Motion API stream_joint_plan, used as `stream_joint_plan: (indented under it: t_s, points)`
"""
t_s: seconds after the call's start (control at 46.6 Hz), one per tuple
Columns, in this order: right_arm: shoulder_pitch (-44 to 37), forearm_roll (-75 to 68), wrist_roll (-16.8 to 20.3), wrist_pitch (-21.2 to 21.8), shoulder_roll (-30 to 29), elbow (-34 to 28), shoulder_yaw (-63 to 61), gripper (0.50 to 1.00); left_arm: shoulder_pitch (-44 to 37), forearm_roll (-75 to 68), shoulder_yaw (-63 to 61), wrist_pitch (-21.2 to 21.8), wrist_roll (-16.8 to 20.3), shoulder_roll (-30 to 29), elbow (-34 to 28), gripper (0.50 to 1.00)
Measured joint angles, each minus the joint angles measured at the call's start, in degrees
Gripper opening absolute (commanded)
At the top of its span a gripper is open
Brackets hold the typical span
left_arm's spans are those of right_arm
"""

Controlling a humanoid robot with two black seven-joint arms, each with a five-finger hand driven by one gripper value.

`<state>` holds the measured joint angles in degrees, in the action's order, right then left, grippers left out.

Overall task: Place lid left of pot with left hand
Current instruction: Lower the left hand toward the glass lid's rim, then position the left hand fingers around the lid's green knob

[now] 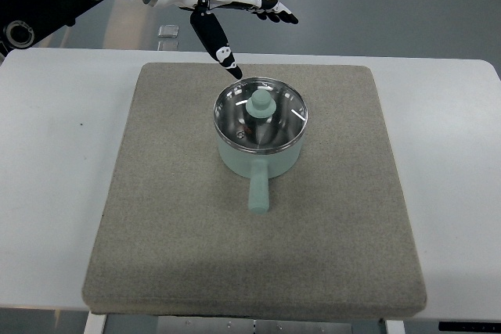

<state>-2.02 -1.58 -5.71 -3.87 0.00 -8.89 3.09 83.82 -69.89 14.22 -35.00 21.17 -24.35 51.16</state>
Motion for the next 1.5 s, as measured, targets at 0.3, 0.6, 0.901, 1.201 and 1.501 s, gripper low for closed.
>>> stream_joint_plan:
  t_s: [0.3,0.6,0.901,1.201,1.501]
  points:
    - [0.0,0.0,0.0,0.0,0.0,0.01,0.0,0.921,0.55,-1.33,-0.84,0.0,-0.2,-0.22,0.0,0.999]
    - [0.0,0.0,0.0,0.0,0.0,0.01,0.03,0.921,3.37,-12.72,-0.87,0.0,-0.09,-0.05,3.46,0.999]
    - [0.0,0.0,0.0,0.0,0.0,0.0,0.01,0.921,3.64,-13.26,-5.3,0.0,-0.07,0.27,8.25,0.999]
    - [0.0,0.0,0.0,0.0,0.0,0.01,0.02,0.921,3.22,-17.25,-6.77,0.0,-0.07,1.42,7.97,0.999]
    - [0.0,0.0,0.0,0.0,0.0,0.0,0.04,0.921,2.68,-17.33,-6.44,0.0,-0.13,1.94,6.59,0.999]
